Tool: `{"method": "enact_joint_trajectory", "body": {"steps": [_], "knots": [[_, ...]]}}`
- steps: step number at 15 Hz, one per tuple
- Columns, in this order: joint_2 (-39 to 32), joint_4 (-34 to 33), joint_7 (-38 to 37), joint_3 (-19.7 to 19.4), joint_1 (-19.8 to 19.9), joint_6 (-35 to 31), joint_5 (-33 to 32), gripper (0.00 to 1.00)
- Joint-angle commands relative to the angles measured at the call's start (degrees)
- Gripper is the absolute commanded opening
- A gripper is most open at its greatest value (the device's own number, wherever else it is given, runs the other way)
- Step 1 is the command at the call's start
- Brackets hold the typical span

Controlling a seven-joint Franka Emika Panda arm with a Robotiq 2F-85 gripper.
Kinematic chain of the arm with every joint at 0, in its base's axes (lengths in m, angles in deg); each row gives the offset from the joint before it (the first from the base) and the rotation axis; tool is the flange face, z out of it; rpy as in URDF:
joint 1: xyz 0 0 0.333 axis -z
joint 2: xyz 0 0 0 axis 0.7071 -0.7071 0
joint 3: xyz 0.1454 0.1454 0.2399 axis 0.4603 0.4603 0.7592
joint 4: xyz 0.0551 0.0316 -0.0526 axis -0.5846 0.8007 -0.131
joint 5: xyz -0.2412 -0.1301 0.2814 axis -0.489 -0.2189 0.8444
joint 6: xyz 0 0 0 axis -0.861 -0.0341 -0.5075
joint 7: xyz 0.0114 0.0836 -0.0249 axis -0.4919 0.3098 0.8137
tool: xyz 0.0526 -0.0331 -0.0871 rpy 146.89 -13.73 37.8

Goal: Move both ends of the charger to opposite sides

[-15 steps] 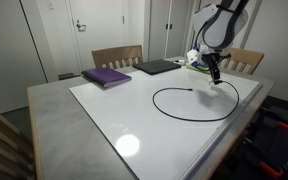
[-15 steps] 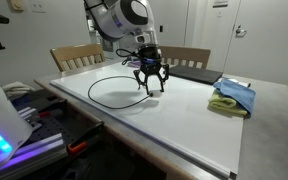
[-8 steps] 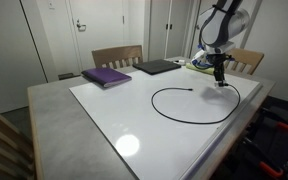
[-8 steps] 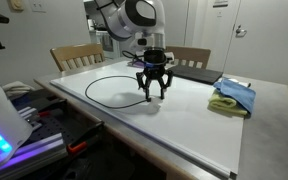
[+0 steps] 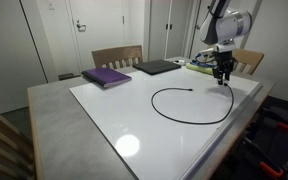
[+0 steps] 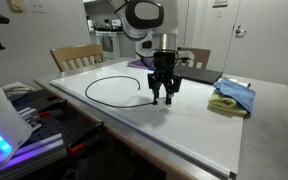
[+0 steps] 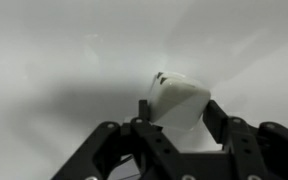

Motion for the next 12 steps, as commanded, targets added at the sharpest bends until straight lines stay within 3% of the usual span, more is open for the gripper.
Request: {"method": "enact_joint_trajectory", "body": {"steps": [1,5,10,11,12], "knots": [[-5.7,-0.9,0.0,-3.5,-2.5,1.5,9.0,0.32],[-7.5,-0.8,0.0,-3.4,-2.0,3.1,14.6,0.32],[-6.7,-0.7,-0.1,-3.8,-1.6,4.3,16.8,0.35],[-6.6,-0.7,-0.1,-4.2,-2.0,4.5,16.6,0.82],[-6.6,-0.6,-0.1,-4.9,-2.7,4.9,16.1,0.82]]}}
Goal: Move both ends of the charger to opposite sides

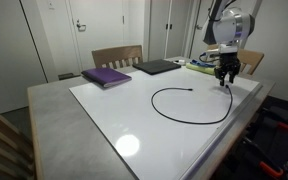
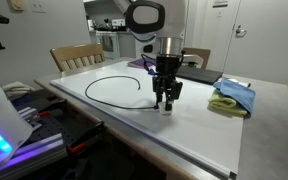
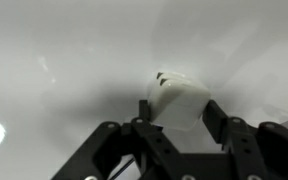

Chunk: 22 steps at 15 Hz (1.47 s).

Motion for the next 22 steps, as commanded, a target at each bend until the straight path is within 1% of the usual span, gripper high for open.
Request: {"method": "enact_joint_trajectory", "body": {"steps": [1,2,3,4,6,7,8,9,10,11,14,16,18,20,22], "knots": [[-1.4,-0.5,0.0,-2.0,-1.9,2.3,1.1,0.86],[-2.1,-0.5,0.0,-3.7,-3.6,3.2,0.8,0.93],[-2.7,-0.6,0.0,-5.0,-4.7,4.1,0.4,0.98],[-2.9,-0.6,0.0,-6.5,-6.1,5.1,-0.5,1.00],[-2.2,-0.7,0.1,-9.2,-8.7,7.9,-4.3,1.00],[-0.6,-1.0,0.2,-9.8,-9.5,9.4,-7.7,1.00],[0.1,-1.4,1.9,-10.4,-10.4,11.1,-9.8,1.00],[4.2,-1.4,0.3,-9.2,-9.3,10.8,-16.0,1.00],[7.2,-1.5,0.5,-7.9,-8.5,10.4,-20.6,1.00],[9.2,-1.4,1.3,-7.3,-8.4,9.9,-23.8,1.00],[15.6,-1.1,2.3,-3.9,-6.7,8.6,-31.8,1.00],[20.7,-0.7,2.8,-0.4,-4.5,8.4,-36.0,1.00],[25.0,-0.2,4.1,4.4,-0.5,8.4,-38.4,1.00],[29.1,0.9,5.9,10.4,4.9,8.0,-39.9,1.00],[32.5,2.8,8.4,17.4,11.3,5.7,-40.5,1.00]]}}
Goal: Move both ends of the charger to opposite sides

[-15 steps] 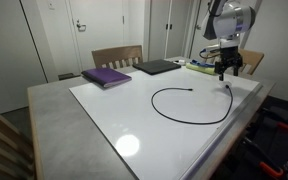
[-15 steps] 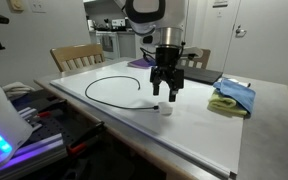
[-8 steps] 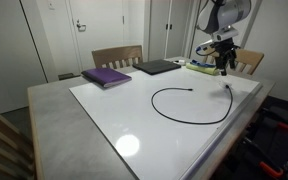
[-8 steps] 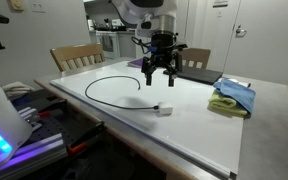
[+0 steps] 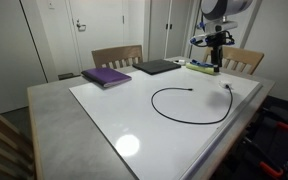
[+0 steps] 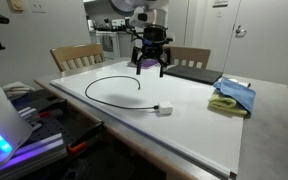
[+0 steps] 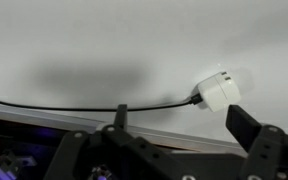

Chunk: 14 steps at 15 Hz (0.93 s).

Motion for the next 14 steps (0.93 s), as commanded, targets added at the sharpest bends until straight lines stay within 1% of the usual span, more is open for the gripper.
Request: {"method": "enact_joint_trajectory", "body": {"steps": [1,4,5,7,8,9,10,14], "knots": [[8.6,4.6,5.5,12.7,12.6,-4.5,-1.7,1.00],[10.3,7.0,10.3,23.1,22.6,-6.1,0.2,1.00],[10.6,7.8,11.4,26.1,25.3,-6.5,0.4,1.00],[11.1,9.8,12.9,30.6,29.4,-8.5,0.3,1.00],[11.3,10.9,13.7,32.4,30.8,-10.5,0.1,1.00],[9.5,7.5,10.2,33.2,31.7,-6.8,-1.3,1.00],[9.4,8.0,10.3,34.4,32.7,-7.2,-1.3,1.00],[8.6,7.2,9.6,36.5,33.9,-7.2,-1.2,1.00]]}}
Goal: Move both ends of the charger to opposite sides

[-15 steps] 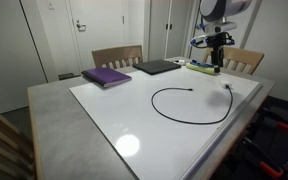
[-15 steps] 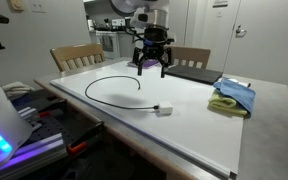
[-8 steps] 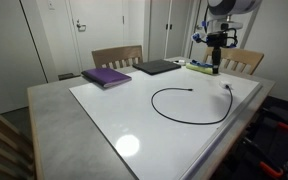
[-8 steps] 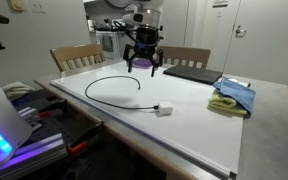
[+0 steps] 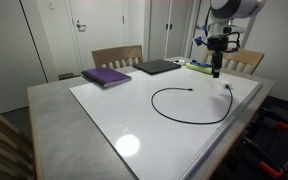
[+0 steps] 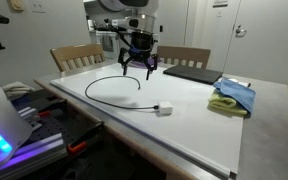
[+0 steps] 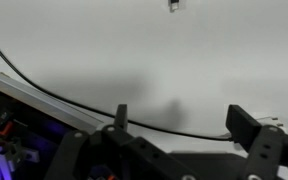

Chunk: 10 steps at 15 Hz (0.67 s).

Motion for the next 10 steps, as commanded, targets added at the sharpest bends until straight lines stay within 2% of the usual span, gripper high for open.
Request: {"method": "enact_joint_trajectory", "body": {"steps": [1,7,10], "knots": [[-1.1,-1.1,-1.2,3.9,2.9,0.2,-0.5,1.00],[-4.6,-3.4,-3.1,7.1,2.6,-0.2,-0.2,1.00],[-6.8,-4.2,-4.1,7.8,2.2,-2.9,-0.5,1.00]]}}
